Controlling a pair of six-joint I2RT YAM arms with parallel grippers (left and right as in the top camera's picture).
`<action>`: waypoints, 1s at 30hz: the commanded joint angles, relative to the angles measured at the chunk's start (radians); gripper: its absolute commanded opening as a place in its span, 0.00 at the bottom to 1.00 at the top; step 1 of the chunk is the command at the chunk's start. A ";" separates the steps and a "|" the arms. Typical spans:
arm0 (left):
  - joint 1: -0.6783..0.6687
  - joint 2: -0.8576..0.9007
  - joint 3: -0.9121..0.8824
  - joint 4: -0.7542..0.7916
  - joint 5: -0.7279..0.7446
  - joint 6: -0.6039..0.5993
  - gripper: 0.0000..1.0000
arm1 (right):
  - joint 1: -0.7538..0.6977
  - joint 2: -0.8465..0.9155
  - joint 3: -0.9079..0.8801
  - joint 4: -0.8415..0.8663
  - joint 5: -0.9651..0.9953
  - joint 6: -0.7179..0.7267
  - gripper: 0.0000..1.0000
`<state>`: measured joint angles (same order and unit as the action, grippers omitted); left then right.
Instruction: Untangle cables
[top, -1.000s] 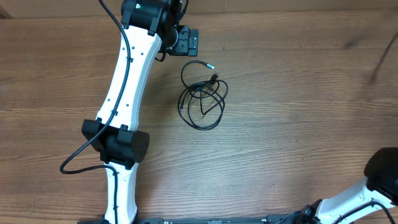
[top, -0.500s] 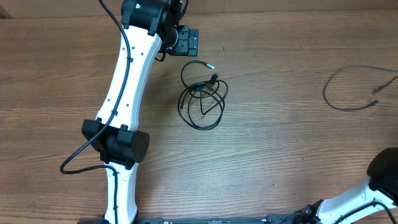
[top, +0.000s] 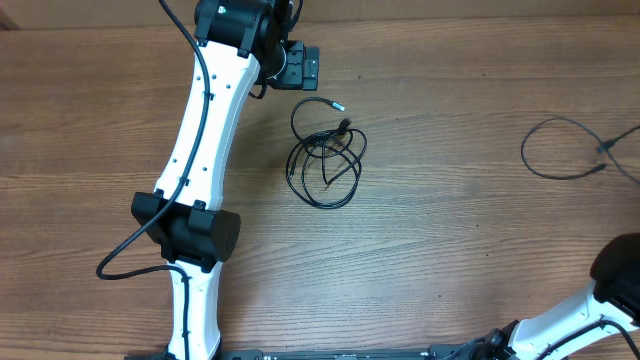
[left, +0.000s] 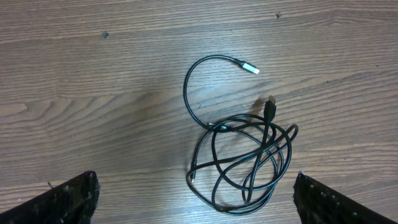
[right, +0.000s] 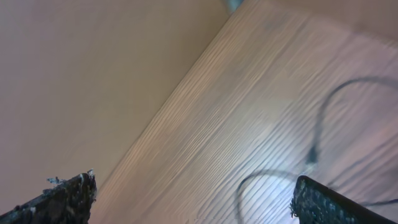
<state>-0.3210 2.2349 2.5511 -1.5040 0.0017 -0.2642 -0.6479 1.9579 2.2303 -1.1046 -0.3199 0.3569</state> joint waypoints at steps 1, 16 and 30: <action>0.000 0.002 -0.003 -0.002 -0.012 -0.018 1.00 | 0.095 0.043 -0.029 -0.031 -0.145 -0.112 1.00; 0.000 0.002 -0.003 -0.002 -0.012 -0.018 0.99 | 0.635 0.163 -0.405 -0.031 -0.222 -0.669 1.00; 0.000 0.002 -0.003 -0.002 -0.012 -0.018 1.00 | 0.831 0.164 -0.772 0.353 -0.321 -0.925 1.00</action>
<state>-0.3210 2.2349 2.5511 -1.5040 0.0017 -0.2638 0.1631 2.1220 1.4811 -0.8001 -0.5854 -0.5602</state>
